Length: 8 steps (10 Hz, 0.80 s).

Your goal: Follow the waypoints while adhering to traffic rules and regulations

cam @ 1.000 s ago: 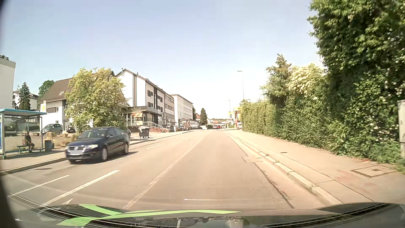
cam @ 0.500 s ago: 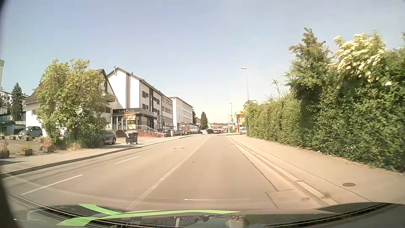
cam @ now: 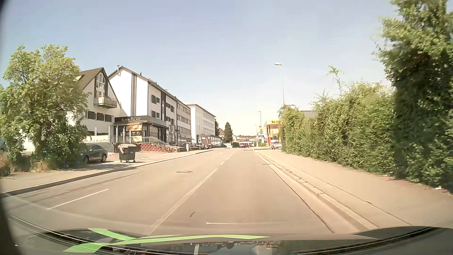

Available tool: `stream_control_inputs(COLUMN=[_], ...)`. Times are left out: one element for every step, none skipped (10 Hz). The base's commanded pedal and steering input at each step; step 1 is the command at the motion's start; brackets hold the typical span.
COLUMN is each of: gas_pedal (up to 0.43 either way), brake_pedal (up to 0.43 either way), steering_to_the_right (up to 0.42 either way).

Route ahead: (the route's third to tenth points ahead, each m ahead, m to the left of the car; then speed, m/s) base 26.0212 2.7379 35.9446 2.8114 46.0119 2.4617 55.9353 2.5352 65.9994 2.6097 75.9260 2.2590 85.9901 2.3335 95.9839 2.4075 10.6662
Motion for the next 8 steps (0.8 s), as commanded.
stream_control_inputs(gas_pedal=[0.079,0.087,0.087,0.087,0.087,0.087,0.098,0.098], brake_pedal=[0.000,0.000,0.000,0.000,0.000,0.000,0.000,0.000], steering_to_the_right=[-0.005,-0.005,-0.006,-0.006,-0.006,-0.005,-0.006,-0.005])
